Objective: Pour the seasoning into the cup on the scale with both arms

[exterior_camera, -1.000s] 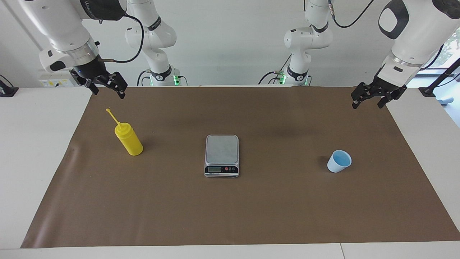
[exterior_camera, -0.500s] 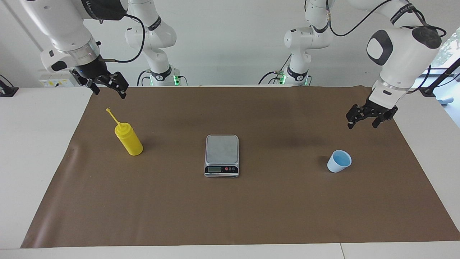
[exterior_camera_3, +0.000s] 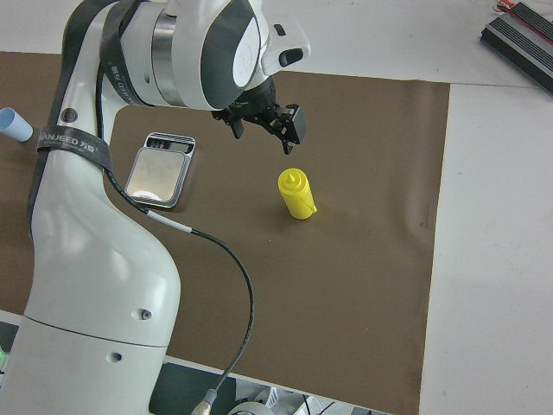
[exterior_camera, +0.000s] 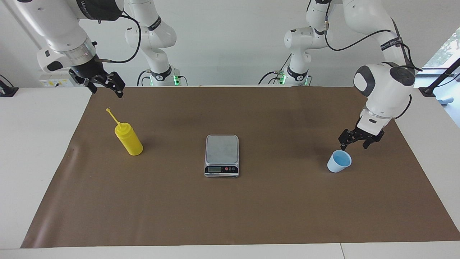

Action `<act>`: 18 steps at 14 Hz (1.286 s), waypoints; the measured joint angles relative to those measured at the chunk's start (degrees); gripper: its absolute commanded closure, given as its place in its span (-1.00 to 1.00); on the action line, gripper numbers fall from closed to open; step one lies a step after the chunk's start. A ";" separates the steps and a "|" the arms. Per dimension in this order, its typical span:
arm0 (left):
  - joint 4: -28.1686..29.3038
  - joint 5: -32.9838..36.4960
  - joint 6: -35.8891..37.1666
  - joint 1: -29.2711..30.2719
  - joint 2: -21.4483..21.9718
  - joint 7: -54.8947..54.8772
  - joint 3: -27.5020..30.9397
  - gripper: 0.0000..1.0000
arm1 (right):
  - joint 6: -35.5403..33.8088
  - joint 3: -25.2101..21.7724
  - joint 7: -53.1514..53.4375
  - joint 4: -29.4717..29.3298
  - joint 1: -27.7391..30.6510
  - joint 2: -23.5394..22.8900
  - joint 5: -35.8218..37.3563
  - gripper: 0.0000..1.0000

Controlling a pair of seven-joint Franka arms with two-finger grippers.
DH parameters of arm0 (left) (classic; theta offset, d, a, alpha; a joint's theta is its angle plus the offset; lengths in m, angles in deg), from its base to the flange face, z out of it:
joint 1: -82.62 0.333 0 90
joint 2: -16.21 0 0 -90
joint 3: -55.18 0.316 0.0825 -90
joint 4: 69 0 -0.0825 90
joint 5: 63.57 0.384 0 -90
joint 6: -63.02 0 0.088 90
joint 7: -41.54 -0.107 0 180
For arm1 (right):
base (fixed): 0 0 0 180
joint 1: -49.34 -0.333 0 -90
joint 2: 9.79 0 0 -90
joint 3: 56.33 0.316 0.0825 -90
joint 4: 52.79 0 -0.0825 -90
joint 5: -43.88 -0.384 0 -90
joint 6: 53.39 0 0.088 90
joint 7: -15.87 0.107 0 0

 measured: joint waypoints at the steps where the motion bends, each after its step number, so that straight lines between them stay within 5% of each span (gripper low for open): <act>1: 0.02 0.00 -1.15 0.05 -0.92 0.00 0.00 -1.00 | 0.78 -0.04 0.32 0.20 0.93 0.00 -0.21 -1.00; 5: 0.07 0.00 -5.64 0.05 -4.26 0.00 0.00 -0.59 | 2.17 -0.22 19.31 1.10 7.09 0.00 -9.73 -1.00; 6: 0.07 0.00 -6.15 0.05 -5.08 0.00 0.00 -0.10 | 2.18 -0.24 25.29 1.40 8.22 0.00 -12.12 -1.00; 7: 0.07 0.00 -6.76 0.05 -5.85 0.00 0.00 0.99 | 2.18 -0.27 29.65 1.74 9.17 0.00 -14.73 -1.00; 13: 0.06 -0.62 -7.48 0.75 -7.15 0.57 0.01 1.00 | 1.86 -0.56 48.40 3.24 21.67 -6.34 -36.86 -1.00; 18: -0.25 -0.96 -2.24 0.61 -3.38 1.29 -0.29 1.00 | -4.21 -0.45 51.74 -0.86 25.39 -15.85 -41.65 -1.00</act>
